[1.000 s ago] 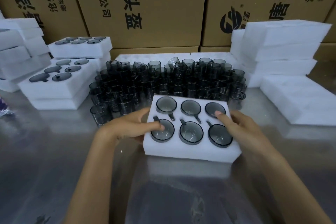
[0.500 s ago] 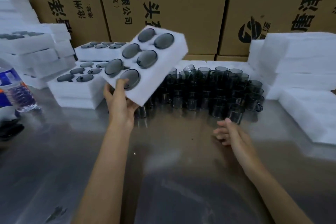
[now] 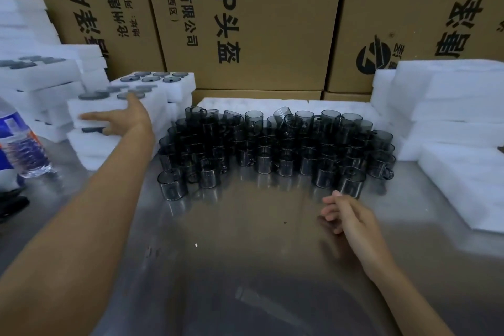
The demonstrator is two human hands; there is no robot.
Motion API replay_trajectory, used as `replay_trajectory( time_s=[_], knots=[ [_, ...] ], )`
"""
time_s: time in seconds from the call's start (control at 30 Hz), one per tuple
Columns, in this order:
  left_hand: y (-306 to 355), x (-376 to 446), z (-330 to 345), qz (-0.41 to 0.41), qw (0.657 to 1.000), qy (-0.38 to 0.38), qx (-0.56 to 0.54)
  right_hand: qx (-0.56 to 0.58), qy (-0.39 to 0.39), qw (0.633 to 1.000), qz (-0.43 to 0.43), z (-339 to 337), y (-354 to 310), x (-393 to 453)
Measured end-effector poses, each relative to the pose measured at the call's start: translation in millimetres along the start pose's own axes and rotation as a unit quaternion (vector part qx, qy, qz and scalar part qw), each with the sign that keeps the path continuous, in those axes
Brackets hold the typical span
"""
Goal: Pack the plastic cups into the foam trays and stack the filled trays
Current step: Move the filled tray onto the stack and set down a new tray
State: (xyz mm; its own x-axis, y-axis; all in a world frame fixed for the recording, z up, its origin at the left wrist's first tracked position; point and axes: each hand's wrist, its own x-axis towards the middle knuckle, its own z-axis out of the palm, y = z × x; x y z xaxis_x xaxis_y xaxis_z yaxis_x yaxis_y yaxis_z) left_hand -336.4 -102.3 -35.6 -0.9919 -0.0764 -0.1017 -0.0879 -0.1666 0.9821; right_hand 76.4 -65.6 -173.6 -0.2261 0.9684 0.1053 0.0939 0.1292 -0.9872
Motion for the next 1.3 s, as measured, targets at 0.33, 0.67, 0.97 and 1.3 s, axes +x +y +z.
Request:
replay_trajectory(
  time_s=[0.33,0.67,0.97,1.3],
  knots=[
    [-28,5,-8,0.083,0.981,-0.025,0.176,-0.011,-0.004,1.000,-0.003,-2,7,4],
    [-22,37,-20,0.107,0.966,-0.056,0.230,-0.030,-0.006,1.000,-0.007,0,7,5],
    [-55,-57,-18,0.200,0.935,-0.095,0.276,-0.046,0.001,0.999,-0.004,1,2,2],
    [-134,-283,-7,0.371,0.796,-0.418,0.232,-0.232,0.270,0.916,-0.183,-46,-15,7]
  ],
)
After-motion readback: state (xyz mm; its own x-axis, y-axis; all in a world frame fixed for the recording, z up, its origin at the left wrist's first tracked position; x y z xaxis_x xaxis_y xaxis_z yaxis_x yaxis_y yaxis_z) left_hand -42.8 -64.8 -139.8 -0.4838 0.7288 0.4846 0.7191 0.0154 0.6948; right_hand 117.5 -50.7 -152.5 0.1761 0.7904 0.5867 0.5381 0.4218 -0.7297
